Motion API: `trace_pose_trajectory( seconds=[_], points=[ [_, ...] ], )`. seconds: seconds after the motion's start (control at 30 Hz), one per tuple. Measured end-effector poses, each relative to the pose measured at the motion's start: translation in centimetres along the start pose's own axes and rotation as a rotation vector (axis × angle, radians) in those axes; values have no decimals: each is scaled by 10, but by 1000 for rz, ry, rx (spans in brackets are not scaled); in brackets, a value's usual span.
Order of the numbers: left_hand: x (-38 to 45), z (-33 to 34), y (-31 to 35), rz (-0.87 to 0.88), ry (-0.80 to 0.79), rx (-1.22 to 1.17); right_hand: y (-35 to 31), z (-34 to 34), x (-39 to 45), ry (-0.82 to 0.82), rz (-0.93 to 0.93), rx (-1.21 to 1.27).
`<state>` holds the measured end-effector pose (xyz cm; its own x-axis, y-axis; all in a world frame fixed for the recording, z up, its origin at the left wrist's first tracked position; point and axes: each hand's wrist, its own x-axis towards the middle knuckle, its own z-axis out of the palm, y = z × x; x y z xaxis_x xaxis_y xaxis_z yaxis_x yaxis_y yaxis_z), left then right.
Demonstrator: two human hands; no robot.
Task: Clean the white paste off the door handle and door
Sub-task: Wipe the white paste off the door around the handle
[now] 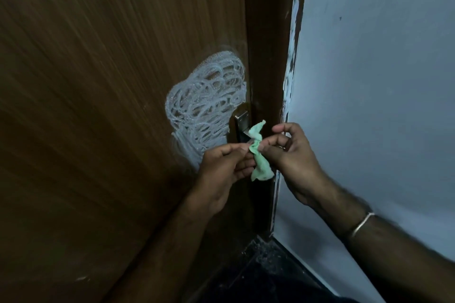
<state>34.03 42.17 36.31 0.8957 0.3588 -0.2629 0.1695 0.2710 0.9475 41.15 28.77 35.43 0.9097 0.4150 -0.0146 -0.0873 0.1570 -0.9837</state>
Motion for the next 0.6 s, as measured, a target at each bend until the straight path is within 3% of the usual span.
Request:
trace_pose_trajectory(
  seconds=[0.2, 0.6],
  points=[
    [-2, -1, 0, 29, -33, 33, -5, 2, -4, -8, 15, 7],
    [2, -2, 0, -95, 7, -168, -4, -2, 0, 14, 269, 385]
  ],
)
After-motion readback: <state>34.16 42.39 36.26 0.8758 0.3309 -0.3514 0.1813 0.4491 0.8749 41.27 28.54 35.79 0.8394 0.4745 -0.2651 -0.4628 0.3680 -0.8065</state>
